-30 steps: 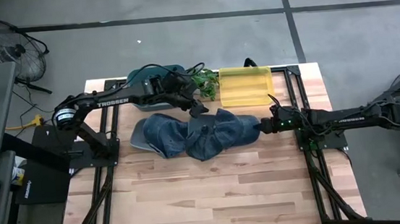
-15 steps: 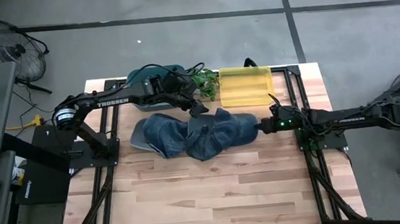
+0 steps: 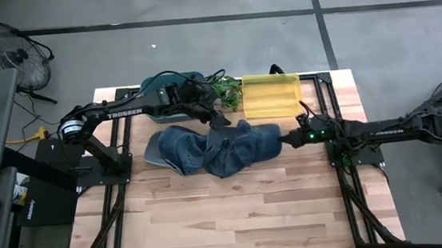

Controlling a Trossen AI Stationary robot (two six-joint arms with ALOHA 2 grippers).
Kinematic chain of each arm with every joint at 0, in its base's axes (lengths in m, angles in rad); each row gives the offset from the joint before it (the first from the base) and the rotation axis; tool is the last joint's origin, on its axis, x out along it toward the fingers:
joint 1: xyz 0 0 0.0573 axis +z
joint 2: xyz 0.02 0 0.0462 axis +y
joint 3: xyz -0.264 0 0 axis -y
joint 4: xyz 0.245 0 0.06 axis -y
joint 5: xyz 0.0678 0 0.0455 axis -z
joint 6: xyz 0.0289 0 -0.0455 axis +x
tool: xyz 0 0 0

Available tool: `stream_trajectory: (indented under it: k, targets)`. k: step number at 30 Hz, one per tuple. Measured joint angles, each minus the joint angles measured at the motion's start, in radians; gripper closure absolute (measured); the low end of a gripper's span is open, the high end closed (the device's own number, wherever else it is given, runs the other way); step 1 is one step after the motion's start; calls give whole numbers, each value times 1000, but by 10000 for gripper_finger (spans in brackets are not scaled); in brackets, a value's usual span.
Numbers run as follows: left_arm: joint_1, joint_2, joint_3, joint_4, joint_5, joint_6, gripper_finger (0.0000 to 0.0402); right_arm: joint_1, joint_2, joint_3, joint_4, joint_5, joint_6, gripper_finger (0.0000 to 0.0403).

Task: Pick & Place hat
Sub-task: Put the right blue cap into the yellow bin

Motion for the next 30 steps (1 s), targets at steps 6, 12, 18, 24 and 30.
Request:
stream_trajectory:
  k: [6, 12, 18, 24, 30]
  targets:
    - [0, 0, 0, 7, 27, -45, 188, 0, 1, 135, -123, -27, -98, 398]
    - [0, 0, 0, 50, 66, -74, 188, 0, 1, 366, -454, -24, -278, 398]
    - [0, 0, 0, 125, 102, -110, 188, 0, 0, 592, -703, 8, -449, 398]
    - [0, 1, 0, 173, 136, -144, 188, 0, 0, 776, -853, 56, -616, 398]
    - [0, 1, 0, 201, 138, -156, 188, 0, 2, 941, -1016, 163, -815, 398]
